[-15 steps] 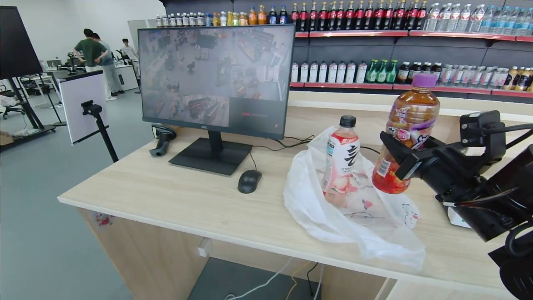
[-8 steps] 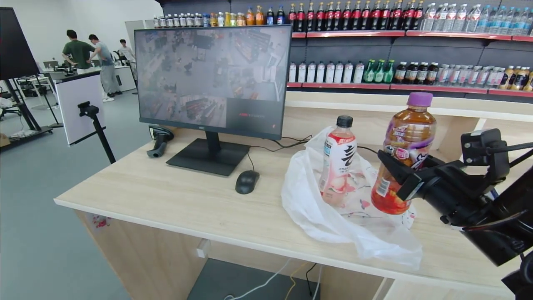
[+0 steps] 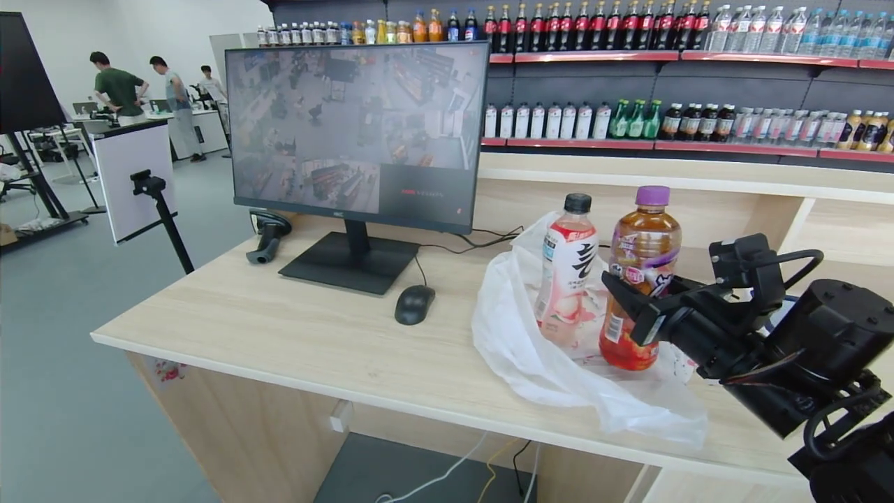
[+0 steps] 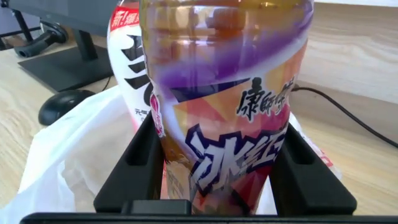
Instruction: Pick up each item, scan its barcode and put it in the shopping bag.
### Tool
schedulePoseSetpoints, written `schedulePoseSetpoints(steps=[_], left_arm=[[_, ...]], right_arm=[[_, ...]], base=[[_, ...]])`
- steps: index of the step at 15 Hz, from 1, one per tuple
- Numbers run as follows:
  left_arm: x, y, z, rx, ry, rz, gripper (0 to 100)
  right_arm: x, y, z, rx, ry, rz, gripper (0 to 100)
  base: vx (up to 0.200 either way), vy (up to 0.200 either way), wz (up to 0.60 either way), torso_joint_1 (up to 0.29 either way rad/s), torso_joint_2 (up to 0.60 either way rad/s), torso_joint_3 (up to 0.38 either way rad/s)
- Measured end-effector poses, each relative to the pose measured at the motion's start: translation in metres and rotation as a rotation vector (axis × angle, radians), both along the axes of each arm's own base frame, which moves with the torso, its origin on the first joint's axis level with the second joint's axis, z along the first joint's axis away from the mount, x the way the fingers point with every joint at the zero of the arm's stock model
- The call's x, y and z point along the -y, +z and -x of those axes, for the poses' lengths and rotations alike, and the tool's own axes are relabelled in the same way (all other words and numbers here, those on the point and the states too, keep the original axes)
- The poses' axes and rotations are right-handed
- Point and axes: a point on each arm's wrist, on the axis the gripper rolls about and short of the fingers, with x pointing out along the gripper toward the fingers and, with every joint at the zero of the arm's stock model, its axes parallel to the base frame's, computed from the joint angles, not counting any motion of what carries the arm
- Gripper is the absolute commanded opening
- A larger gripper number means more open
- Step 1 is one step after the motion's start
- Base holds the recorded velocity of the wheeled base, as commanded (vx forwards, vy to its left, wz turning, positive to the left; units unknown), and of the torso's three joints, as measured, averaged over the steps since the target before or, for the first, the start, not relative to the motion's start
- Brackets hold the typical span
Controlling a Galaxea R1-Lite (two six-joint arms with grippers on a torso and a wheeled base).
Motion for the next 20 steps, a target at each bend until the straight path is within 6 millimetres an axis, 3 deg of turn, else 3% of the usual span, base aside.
schedulePoseSetpoints(steps=[10,20], left_arm=[[0.0,0.0,0.0,0.001,0.001,0.003,0],[0.0,0.0,0.0,0.0,0.001,0.007,0]], right_arm=[[0.0,-0.006,-0.02,-0.005,-0.022,-0.005,0],[-0.005,-0.021,-0.015,-0.061,0.001,0.018,0]], base=[[0.0,0.0,0.0,0.0,0.0,0.0],[0.0,0.0,0.0,0.0,0.0,0.0]])
